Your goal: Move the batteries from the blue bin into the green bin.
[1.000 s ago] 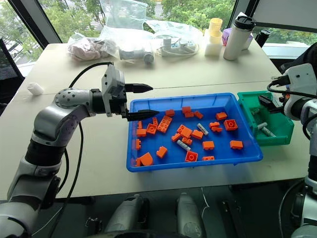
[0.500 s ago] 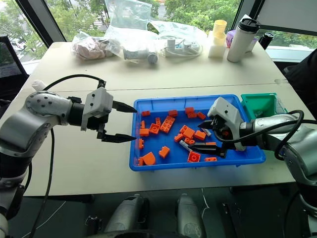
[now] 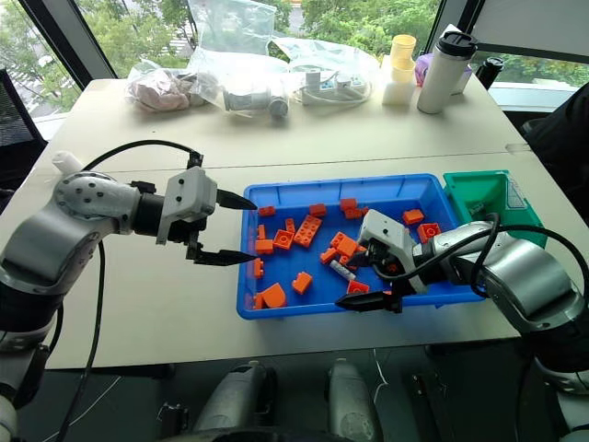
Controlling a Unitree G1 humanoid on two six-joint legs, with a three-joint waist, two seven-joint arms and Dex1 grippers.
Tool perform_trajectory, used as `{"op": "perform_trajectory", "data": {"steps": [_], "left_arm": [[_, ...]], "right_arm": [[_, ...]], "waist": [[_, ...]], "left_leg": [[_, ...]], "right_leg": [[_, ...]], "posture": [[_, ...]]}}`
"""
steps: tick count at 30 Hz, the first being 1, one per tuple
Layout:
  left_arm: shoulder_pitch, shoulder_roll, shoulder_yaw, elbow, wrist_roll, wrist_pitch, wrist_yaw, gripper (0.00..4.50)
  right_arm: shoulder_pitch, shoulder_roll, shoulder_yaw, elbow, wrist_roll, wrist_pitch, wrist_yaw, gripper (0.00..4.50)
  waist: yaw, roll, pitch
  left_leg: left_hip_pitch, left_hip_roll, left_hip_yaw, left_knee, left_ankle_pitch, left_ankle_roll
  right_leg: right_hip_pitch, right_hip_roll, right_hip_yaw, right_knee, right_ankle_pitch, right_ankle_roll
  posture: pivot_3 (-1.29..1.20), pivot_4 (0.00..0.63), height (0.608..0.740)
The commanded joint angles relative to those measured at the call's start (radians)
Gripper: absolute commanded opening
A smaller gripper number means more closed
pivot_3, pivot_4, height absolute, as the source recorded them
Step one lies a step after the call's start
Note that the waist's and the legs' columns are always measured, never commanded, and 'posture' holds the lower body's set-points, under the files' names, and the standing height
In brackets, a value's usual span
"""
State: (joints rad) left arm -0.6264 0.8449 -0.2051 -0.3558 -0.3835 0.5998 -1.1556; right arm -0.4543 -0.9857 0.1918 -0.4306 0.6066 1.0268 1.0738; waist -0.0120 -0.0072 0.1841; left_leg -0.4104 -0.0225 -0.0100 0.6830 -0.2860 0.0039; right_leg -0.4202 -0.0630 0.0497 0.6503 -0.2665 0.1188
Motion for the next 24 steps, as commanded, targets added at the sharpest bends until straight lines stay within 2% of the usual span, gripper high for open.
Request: {"op": "perform_trajectory", "data": {"steps": [1, 11, 14, 17, 21, 24], "left_arm": [[-0.002, 0.001, -0.001, -0.023, 0.015, -0.014, 0.004, 4.5], [-0.003, 0.0, 0.005, -0.026, 0.011, -0.005, 0.007, 4.5], [-0.008, -0.006, 0.002, -0.026, 0.009, -0.004, 0.01, 4.5], [-0.014, -0.014, -0.001, -0.021, 0.012, -0.007, 0.013, 4.5], [-0.017, -0.022, 0.0, -0.018, 0.016, -0.008, 0.016, 4.5], [-0.016, -0.025, 0.002, -0.02, 0.016, -0.005, 0.019, 4.5]], "right_arm": [[-0.041, 0.026, 0.046, 0.04, -0.042, -0.021, -0.004, 4.46], [-0.095, 0.071, 0.144, 0.119, -0.148, -0.026, -0.03, 4.46], [-0.106, 0.069, 0.207, 0.134, -0.221, -0.066, -0.036, 4.46], [-0.125, 0.093, 0.237, 0.166, -0.269, -0.083, -0.055, 3.61], [-0.143, 0.101, 0.275, 0.191, -0.34, -0.115, -0.061, 1.46], [-0.148, 0.113, 0.261, 0.183, -0.339, -0.109, -0.052, 0.02]], "waist": [[0.0, 0.0, 0.0], [0.001, 0.0, 0.0], [0.001, 0.0, 0.0], [0.0, 0.0, 0.0], [0.0, 0.0, 0.0], [0.0, 0.0, 0.0]], "left_leg": [[0.0, 0.0, 0.0, 0.0, 0.0, 0.0], [0.0, 0.0, 0.0, 0.0, 0.0, 0.0], [0.0, 0.0, 0.0, 0.0, 0.0, 0.0], [0.0, 0.0, 0.0, 0.0, 0.0, 0.0], [0.0, 0.0, 0.0, 0.0, 0.0, 0.0], [0.0, 0.0, 0.0, 0.0, 0.0, 0.0]], "right_leg": [[0.0, 0.0, 0.0, 0.0, 0.0, 0.0], [0.0, 0.0, 0.0, 0.0, 0.0, 0.0], [0.0, 0.0, 0.0, 0.0, 0.0, 0.0], [0.0, 0.0, 0.0, 0.0, 0.0, 0.0], [0.0, 0.0, 0.0, 0.0, 0.0, 0.0], [0.0, 0.0, 0.0, 0.0, 0.0, 0.0]], "posture": [[0.0, 0.15, 0.74], [0.0, 0.15, 0.74], [0.0, 0.15, 0.74], [0.0, 0.15, 0.74], [0.0, 0.15, 0.74], [0.0, 0.15, 0.74]]}}
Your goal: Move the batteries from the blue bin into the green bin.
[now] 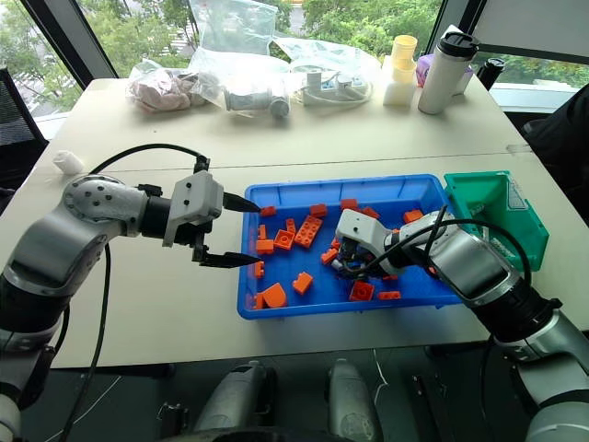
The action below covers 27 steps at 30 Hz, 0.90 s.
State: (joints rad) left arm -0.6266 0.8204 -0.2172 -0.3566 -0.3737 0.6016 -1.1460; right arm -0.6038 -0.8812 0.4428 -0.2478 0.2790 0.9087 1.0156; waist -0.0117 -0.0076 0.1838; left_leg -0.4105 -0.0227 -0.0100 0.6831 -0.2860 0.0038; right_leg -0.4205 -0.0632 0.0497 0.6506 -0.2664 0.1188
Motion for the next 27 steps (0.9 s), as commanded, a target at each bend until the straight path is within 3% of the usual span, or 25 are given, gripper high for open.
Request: {"op": "perform_trajectory", "data": {"steps": [1, 8, 10, 14, 17, 23, 27], "left_arm": [[-0.014, -0.001, 0.015, -0.022, 0.005, -0.005, 0.01, 4.5], [0.003, 0.0, 0.02, -0.025, 0.002, 0.001, 0.023, 4.5], [0.004, -0.036, 0.043, -0.019, -0.026, 0.007, 0.05, 4.5], [-0.065, -0.209, 0.125, 0.04, -0.135, 0.038, 0.151, 4.5], [-0.096, -0.27, 0.132, 0.06, -0.174, 0.058, 0.159, 4.5], [-0.138, -0.321, 0.084, 0.116, -0.155, 0.017, 0.135, 4.5], [-0.145, -0.333, 0.063, 0.143, -0.134, -0.009, 0.13, 4.5]], "right_arm": [[0.004, 0.008, 0.002, -0.009, -0.011, 0.008, 0.009, 0.02], [0.027, 0.004, -0.126, -0.054, 0.039, 0.032, -0.011, 0.02], [0.015, 0.011, -0.311, -0.078, 0.136, 0.097, -0.026, 0.02], [-0.056, 0.027, -0.721, -0.033, 0.298, 0.22, -0.108, 0.02], [-0.088, 0.047, -0.877, 0.029, 0.335, 0.254, -0.194, 0.02], [0.047, -0.094, -0.917, 0.192, 0.133, 0.081, -0.338, 0.02], [0.128, -0.11, -0.941, 0.229, 0.114, 0.028, -0.355, 0.02]], "waist": [[0.0, 0.0, 0.0], [0.001, 0.0, 0.0], [0.002, 0.0, 0.0], [0.017, 0.0, 0.0], [0.021, 0.0, 0.0], [0.022, 0.0, 0.0], [0.015, 0.0, 0.0]], "left_leg": [[0.0, 0.0, 0.0, 0.0, 0.0, 0.0], [0.0, 0.0, 0.0, 0.0, 0.0, 0.0], [0.0, 0.0, 0.0, 0.0, 0.0, 0.0], [-0.001, -0.001, 0.0, 0.001, 0.0, 0.0], [-0.001, 0.0, -0.001, 0.0, 0.0, 0.0], [-0.001, -0.001, 0.002, -0.001, 0.0, 0.0], [-0.001, -0.001, 0.002, -0.001, 0.0, 0.0]], "right_leg": [[0.0, 0.0, 0.0, 0.0, 0.0, 0.0], [0.0, 0.0, 0.0, 0.0, 0.0, 0.0], [0.0, 0.0, 0.0, 0.0, 0.0, 0.0], [0.0, -0.001, 0.0, 0.001, 0.0, 0.0], [0.0, -0.001, 0.0, 0.0, 0.0, 0.001], [-0.001, -0.002, 0.001, 0.0, 0.0, 0.001], [-0.002, -0.001, 0.002, 0.001, 0.0, 0.001]], "posture": [[0.0, 0.15, 0.74], [0.0, 0.15, 0.74], [0.0, 0.15, 0.74], [0.0, 0.15, 0.74], [0.0, 0.15, 0.74], [0.0, 0.15, 0.74], [0.0, 0.15, 0.74]]}}
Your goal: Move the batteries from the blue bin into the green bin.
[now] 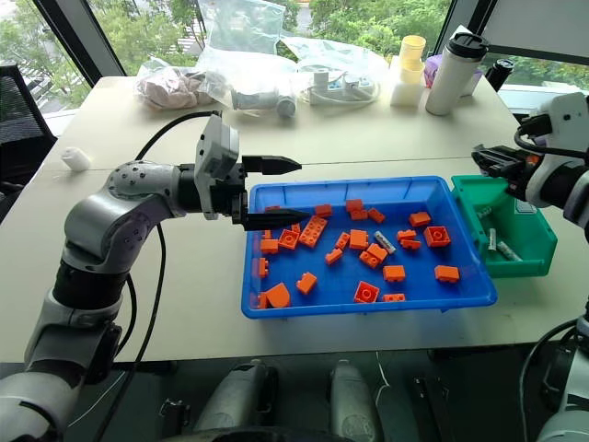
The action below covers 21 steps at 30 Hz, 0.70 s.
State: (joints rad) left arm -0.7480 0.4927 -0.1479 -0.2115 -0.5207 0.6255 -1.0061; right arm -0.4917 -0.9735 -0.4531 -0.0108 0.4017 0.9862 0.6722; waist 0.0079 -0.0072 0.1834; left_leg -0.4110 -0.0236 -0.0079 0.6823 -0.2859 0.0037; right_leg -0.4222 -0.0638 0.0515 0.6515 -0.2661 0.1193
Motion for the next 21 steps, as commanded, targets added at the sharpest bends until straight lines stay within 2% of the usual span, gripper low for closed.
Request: {"op": "perform_trajectory", "data": {"steps": [1, 10, 11, 13, 17, 18, 21], "left_arm": [[-0.021, -0.007, -0.015, 0.003, 0.024, -0.041, -0.011, 4.5], [-0.007, 0.001, -0.022, 0.003, 0.051, -0.05, -0.01, 4.5], [-0.006, 0.004, -0.024, 0.003, 0.057, -0.052, -0.009, 4.5], [0.002, 0.02, -0.032, 0.008, 0.086, -0.059, -0.005, 4.5], [0.021, 0.05, -0.019, 0.02, 0.111, -0.069, -0.008, 4.5], [0.023, 0.053, -0.014, 0.021, 0.11, -0.068, -0.008, 4.5], [0.031, 0.071, -0.006, 0.016, 0.109, -0.071, -0.015, 4.5]], "right_arm": [[0.042, -0.011, -0.046, -0.003, -0.015, -0.062, -0.016, 0.02], [0.114, -0.015, -0.013, 0.084, -0.063, -0.128, -0.055, 0.02], [0.113, -0.014, -0.011, 0.091, -0.063, -0.134, -0.054, 1.04], [0.104, -0.003, -0.026, 0.105, -0.047, -0.129, -0.055, 1.96], [0.094, -0.002, -0.035, 0.091, -0.02, -0.12, -0.051, 4.07], [0.092, -0.002, -0.035, 0.089, -0.014, -0.117, -0.051, 4.45], [0.097, -0.012, -0.029, 0.08, -0.01, -0.137, -0.043, 4.45]], "waist": [[-0.007, 0.0, 0.0], [-0.02, 0.0, 0.0], [-0.02, 0.0, 0.0], [-0.02, 0.0, 0.0], [-0.02, 0.0, 0.0], [-0.02, 0.0, 0.0], [-0.018, 0.0, 0.0]], "left_leg": [[0.0, 0.0, 0.0, 0.0, 0.0, 0.0], [0.0, 0.001, 0.0, 0.0, 0.0, 0.0], [0.0, 0.001, 0.0, 0.0, 0.0, 0.0], [0.0, 0.001, 0.0, 0.0, 0.0, 0.0], [0.001, 0.001, 0.0, 0.0, 0.0, 0.0], [0.001, 0.001, 0.0, 0.0, 0.0, 0.0], [0.0, 0.001, 0.0, 0.0, 0.0, 0.0]], "right_leg": [[0.0, 0.0, 0.0, 0.0, 0.0, 0.0], [0.0, 0.001, 0.0, 0.001, 0.0, 0.0], [0.0, 0.001, 0.0, 0.001, 0.0, 0.0], [0.0, 0.001, 0.0, 0.001, 0.0, 0.0], [0.0, 0.001, 0.0, 0.001, 0.0, 0.0], [0.0, 0.001, 0.0, 0.001, 0.0, 0.0], [0.0, 0.001, 0.0, 0.001, 0.0, 0.0]], "posture": [[0.0, 0.15, 0.74], [0.0, 0.15, 0.74], [0.0, 0.15, 0.74], [0.0, 0.15, 0.74], [0.0, 0.15, 0.74], [0.0, 0.15, 0.74], [0.0, 0.15, 0.74]]}}
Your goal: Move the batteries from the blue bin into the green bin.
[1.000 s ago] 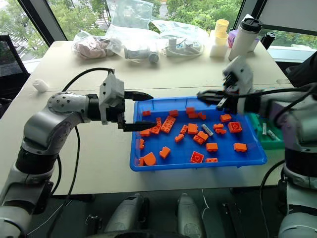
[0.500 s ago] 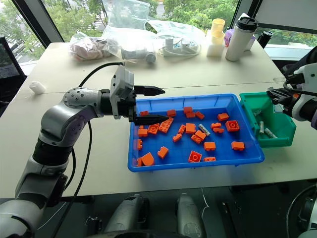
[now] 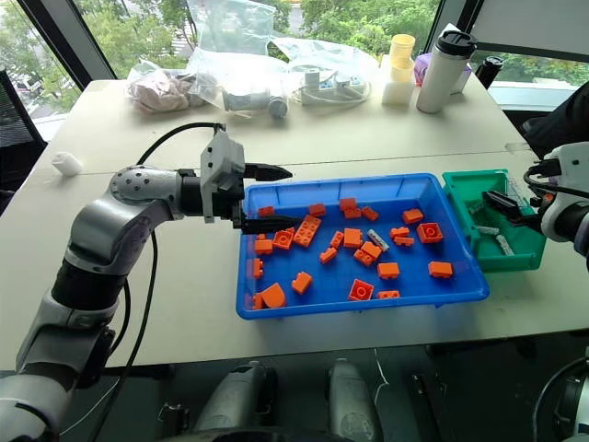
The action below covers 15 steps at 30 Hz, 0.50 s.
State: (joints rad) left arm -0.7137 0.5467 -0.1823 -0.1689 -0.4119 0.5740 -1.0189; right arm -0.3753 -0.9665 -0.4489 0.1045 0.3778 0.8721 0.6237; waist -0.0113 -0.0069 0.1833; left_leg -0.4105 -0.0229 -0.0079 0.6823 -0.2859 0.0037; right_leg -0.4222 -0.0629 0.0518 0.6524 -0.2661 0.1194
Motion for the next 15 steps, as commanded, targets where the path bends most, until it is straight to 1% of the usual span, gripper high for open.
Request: {"op": "perform_trajectory", "data": {"steps": [1, 4, 6, 9, 12, 15], "left_arm": [[0.0, 0.036, 0.034, -0.033, -0.002, -0.014, -0.013, 4.5], [0.013, 0.1, 0.042, -0.065, -0.023, 0.011, -0.058, 4.5], [0.023, 0.148, 0.034, -0.086, -0.021, 0.016, -0.089, 4.5], [0.04, 0.212, 0.024, -0.114, -0.006, 0.016, -0.118, 4.5], [0.054, 0.264, 0.023, -0.128, 0.017, 0.009, -0.125, 4.5], [0.064, 0.301, 0.018, -0.128, 0.048, -0.007, -0.125, 4.5]], "right_arm": [[-0.025, -0.024, -0.025, -0.074, 0.046, -0.016, 0.046, 4.45], [-0.037, -0.029, 0.014, -0.208, 0.158, 0.041, 0.159, 4.45], [-0.018, -0.048, 0.075, -0.289, 0.192, 0.07, 0.216, 4.45], [-0.003, -0.068, 0.157, -0.361, 0.206, 0.093, 0.253, 4.45], [-0.016, -0.066, 0.237, -0.388, 0.187, 0.109, 0.242, 4.45], [-0.071, -0.025, 0.325, -0.385, 0.178, 0.189, 0.183, 4.45]], "waist": [[0.001, 0.0, 0.0], [-0.006, 0.0, 0.0], [-0.008, 0.0, 0.0], [-0.004, 0.0, 0.0], [0.005, 0.0, 0.0], [0.001, 0.0, 0.001]], "left_leg": [[0.0, 0.0, 0.0, 0.0, 0.0, 0.0], [0.0, 0.0, 0.0, 0.0, 0.0, 0.0], [0.0, 0.001, 0.0, -0.001, 0.0, 0.0], [0.0, 0.001, -0.001, -0.001, 0.0, 0.0], [0.0, 0.0, -0.001, 0.0, 0.0, 0.0], [0.0, 0.0, -0.001, 0.001, 0.0, 0.0]], "right_leg": [[0.0, 0.0, 0.0, 0.0, 0.0, 0.0], [0.0, 0.0, 0.0, 0.0, 0.0, 0.0], [0.0, 0.001, 0.0, 0.0, 0.0, 0.0], [0.0, 0.001, 0.0, 0.0, 0.0, 0.0], [0.001, 0.0, -0.001, -0.001, 0.0, 0.0], [0.001, -0.001, -0.001, -0.001, 0.0, 0.0]], "posture": [[0.0, 0.15, 0.74], [0.0, 0.15, 0.74], [0.0, 0.15, 0.74], [0.0, 0.15, 0.74], [0.0, 0.15, 0.74], [0.0, 0.15, 0.74]]}}
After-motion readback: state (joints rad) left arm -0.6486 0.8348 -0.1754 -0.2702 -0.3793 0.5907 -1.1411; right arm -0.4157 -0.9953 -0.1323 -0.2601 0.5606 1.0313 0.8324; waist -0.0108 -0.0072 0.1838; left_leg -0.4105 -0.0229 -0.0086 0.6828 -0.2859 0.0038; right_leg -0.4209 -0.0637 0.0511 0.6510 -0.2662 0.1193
